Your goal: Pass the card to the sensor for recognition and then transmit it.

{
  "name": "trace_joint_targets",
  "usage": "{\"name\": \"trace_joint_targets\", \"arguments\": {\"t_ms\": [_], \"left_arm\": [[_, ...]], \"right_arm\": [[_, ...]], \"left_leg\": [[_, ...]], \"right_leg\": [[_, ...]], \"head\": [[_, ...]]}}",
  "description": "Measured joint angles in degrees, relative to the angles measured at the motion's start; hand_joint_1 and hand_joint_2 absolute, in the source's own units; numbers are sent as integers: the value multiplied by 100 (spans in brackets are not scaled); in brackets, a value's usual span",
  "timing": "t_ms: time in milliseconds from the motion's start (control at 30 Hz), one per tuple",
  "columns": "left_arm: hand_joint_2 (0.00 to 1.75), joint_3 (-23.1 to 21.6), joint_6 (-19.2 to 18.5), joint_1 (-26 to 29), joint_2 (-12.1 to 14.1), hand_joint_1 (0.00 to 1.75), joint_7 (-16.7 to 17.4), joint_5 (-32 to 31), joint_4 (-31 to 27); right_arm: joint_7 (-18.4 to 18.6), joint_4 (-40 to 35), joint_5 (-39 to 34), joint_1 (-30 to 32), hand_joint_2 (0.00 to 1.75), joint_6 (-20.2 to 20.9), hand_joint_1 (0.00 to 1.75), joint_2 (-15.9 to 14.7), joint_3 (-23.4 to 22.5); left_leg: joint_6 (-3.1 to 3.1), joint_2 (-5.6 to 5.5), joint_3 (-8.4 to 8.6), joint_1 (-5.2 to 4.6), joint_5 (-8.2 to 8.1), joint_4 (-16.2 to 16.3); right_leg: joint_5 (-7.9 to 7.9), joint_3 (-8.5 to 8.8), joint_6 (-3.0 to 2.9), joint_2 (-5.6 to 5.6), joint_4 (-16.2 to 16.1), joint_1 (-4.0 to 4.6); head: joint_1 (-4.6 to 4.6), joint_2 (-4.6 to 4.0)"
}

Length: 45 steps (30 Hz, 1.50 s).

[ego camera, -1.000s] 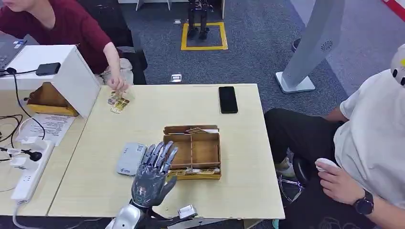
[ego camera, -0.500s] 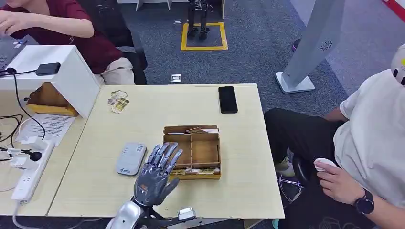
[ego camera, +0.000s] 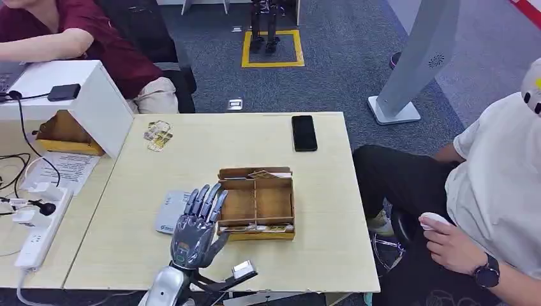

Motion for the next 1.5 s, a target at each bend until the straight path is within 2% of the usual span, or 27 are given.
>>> {"name": "trace_joint_targets", "arguments": {"t_ms": [167,267,533,800,1000,1500], "left_arm": [[175,-9,0,-5,37,0,13,9,68],[175,-11,0,-7,42,0,-123,55,123],[175,13,0,22,-4,0,-1113,413,276],[175,131,0,105,-157,0,-1787,813,422],[175,236,0,109,-212,0,-1840,811,529],[175,391,0,93,-212,0,-1720,772,796]], "right_arm": [[0,0,4,0,175,7,0,0,0],[0,0,7,-1,175,7,0,0,2],[-9,0,15,0,175,9,0,0,2],[-15,0,17,0,175,7,0,0,2],[-28,0,46,0,175,9,0,0,2],[-42,0,94,1,175,13,0,0,7]], "left_leg": [[0,0,0,0,0,0],[0,0,-1,0,0,0],[0,-1,-1,0,0,0],[0,-2,-2,0,0,0],[0,-1,-2,0,0,0],[0,-1,-1,0,0,0]], "right_leg": [[0,0,0,0,0,0],[0,0,0,0,0,0],[0,1,0,-1,0,0],[0,0,0,-1,0,0],[0,1,0,-1,0,0],[0,1,0,-1,0,0]], "head": [[0,0],[2,0],[0,0],[2,0],[0,0],[0,0]]}}
